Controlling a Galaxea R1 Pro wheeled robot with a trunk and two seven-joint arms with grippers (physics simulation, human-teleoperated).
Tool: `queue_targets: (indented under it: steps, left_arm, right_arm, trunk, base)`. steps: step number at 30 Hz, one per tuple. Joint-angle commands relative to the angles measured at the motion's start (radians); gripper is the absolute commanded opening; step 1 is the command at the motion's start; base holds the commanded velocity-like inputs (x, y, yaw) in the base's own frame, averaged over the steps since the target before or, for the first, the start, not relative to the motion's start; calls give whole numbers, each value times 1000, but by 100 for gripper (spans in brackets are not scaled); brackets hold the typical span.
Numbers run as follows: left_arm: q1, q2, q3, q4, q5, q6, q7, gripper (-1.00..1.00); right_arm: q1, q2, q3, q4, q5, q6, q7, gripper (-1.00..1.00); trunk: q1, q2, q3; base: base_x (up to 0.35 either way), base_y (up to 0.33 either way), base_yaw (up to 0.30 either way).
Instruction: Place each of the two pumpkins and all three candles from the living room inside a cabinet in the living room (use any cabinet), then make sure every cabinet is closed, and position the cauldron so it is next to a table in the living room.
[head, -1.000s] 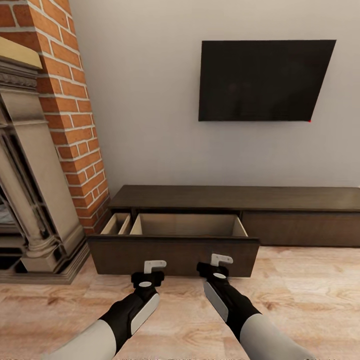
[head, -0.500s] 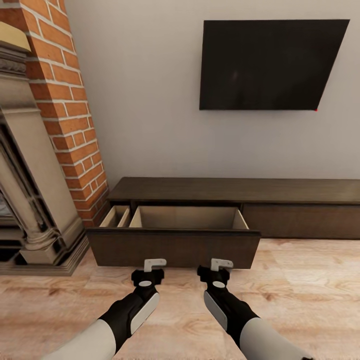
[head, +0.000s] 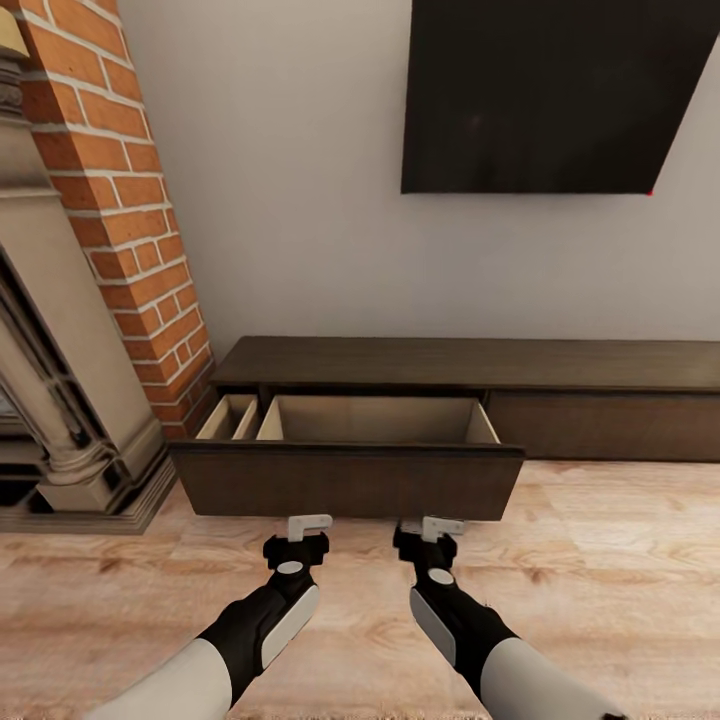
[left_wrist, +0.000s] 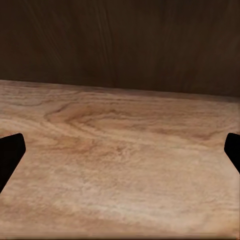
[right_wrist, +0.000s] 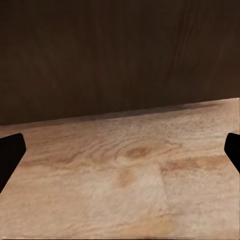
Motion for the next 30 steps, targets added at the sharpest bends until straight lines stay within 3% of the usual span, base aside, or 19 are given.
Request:
queue_targets:
  steps: [1,7,13,24,30]
  left_arm:
    - [-1,1,-5,-2,3,5,7,100]
    - [-1,1,-6,-3,3,0,8,100]
    - [-1,2,-10,-3,2,-53,6,100]
    - [-1,2,-31,-3,2,-68,9,100]
    - [-1,1,-32,-3,2,-68,10,100]
  right_arm:
    - [-1,0,7,12,-10,-11,14,100]
    - [-1,0,7,35,-9,-63,57,100]
    - [-1,-1,8,58,-8,-116,61,100]
    - [-1,0,6,84,-8,-174,62,100]
    - [-1,0,6,91,-8,-180,62,100]
  trunk:
    - [0,-1,-5]
    - [3,-2,-28]
    - [6,-4,-51]
    - [6,-4,-51]
    - [6,-4,-51]
  base:
    - [0,0,0]
    - [0,0,0]
    - [0,0,0]
    - [10,2,0]
    - [233,88,0]
